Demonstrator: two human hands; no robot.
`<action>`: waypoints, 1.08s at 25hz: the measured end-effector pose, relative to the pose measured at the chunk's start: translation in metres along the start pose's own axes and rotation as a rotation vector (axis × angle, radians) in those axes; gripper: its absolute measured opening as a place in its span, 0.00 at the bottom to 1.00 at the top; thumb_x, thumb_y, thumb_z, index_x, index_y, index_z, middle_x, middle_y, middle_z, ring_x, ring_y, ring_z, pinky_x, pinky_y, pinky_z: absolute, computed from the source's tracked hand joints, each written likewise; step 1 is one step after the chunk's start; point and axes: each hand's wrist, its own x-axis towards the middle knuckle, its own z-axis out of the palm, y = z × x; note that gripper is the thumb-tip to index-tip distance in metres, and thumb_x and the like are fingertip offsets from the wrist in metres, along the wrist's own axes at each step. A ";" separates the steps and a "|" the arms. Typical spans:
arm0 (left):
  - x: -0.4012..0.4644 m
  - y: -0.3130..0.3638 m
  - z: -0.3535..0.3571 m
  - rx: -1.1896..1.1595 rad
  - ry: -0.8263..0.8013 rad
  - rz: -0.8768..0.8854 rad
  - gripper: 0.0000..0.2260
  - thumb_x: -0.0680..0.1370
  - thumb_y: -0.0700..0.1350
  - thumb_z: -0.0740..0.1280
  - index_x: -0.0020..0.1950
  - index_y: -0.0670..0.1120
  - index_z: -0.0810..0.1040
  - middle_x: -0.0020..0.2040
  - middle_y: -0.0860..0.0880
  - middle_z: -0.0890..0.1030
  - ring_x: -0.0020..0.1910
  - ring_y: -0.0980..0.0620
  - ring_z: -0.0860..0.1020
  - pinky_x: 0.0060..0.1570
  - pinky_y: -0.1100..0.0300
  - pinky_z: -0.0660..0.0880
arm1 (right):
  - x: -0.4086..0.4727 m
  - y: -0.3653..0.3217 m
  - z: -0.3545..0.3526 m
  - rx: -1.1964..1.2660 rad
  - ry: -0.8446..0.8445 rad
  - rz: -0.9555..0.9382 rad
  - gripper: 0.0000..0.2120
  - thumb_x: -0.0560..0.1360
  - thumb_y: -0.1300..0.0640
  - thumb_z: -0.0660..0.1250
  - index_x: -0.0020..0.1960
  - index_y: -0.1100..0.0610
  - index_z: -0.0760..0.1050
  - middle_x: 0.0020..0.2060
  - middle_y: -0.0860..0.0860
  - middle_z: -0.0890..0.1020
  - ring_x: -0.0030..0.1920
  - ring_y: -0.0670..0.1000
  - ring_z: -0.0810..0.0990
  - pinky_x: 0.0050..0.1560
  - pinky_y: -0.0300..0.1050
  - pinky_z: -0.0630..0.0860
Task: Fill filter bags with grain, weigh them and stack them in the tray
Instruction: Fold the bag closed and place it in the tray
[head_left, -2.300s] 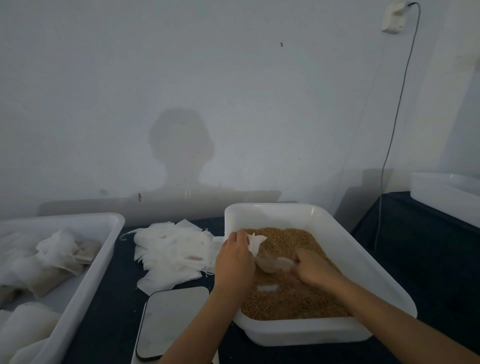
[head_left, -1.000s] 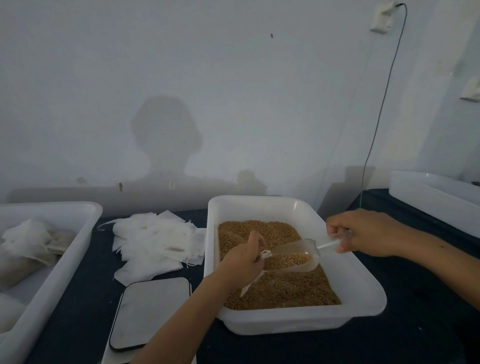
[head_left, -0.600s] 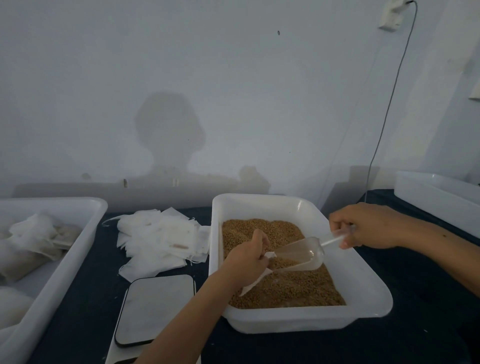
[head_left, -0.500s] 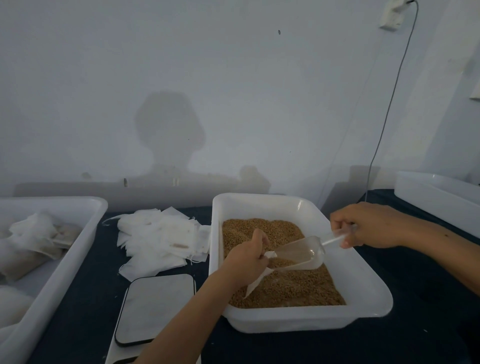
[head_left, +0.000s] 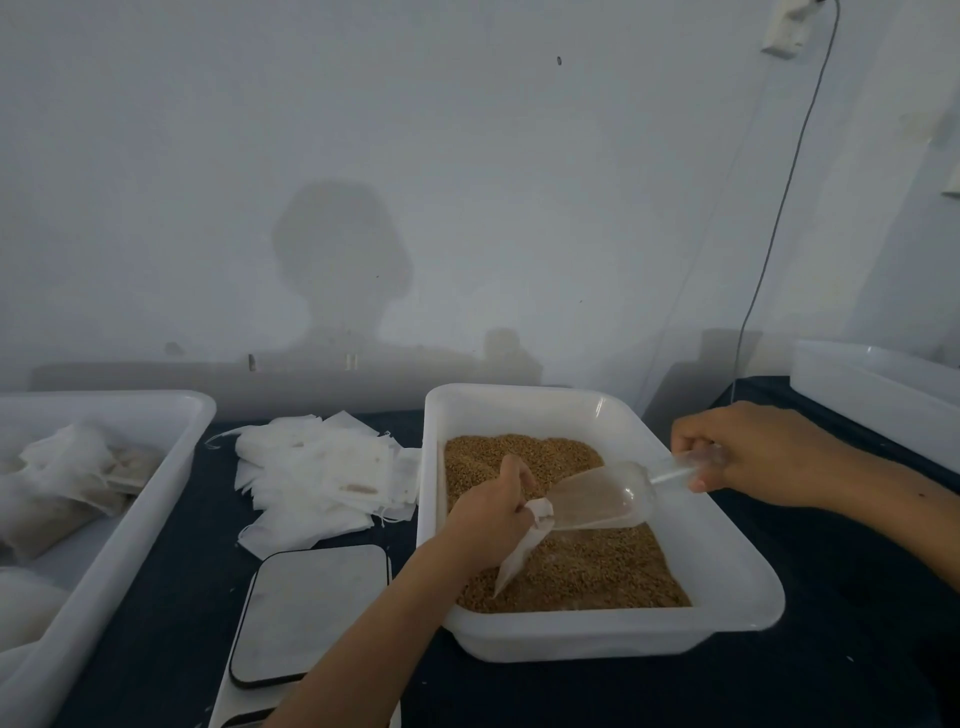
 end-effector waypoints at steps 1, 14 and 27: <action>-0.001 0.000 -0.001 -0.029 0.016 -0.019 0.10 0.78 0.38 0.60 0.57 0.47 0.64 0.33 0.52 0.69 0.31 0.53 0.68 0.34 0.56 0.68 | 0.000 0.003 -0.001 0.059 -0.013 0.010 0.07 0.74 0.51 0.70 0.42 0.44 0.72 0.41 0.42 0.78 0.41 0.41 0.76 0.37 0.38 0.67; 0.001 0.011 -0.032 -1.019 0.239 -0.485 0.07 0.77 0.35 0.59 0.46 0.46 0.73 0.40 0.48 0.73 0.35 0.52 0.71 0.34 0.61 0.69 | 0.030 -0.033 0.095 0.680 -0.189 0.376 0.20 0.81 0.46 0.58 0.59 0.63 0.70 0.45 0.52 0.75 0.42 0.47 0.74 0.42 0.39 0.73; -0.006 0.016 -0.043 -1.088 0.165 -0.406 0.08 0.76 0.35 0.58 0.49 0.46 0.74 0.42 0.47 0.73 0.38 0.52 0.71 0.36 0.60 0.68 | 0.060 -0.065 0.113 0.985 0.036 -0.090 0.22 0.71 0.47 0.73 0.62 0.43 0.71 0.61 0.40 0.75 0.62 0.42 0.72 0.63 0.44 0.70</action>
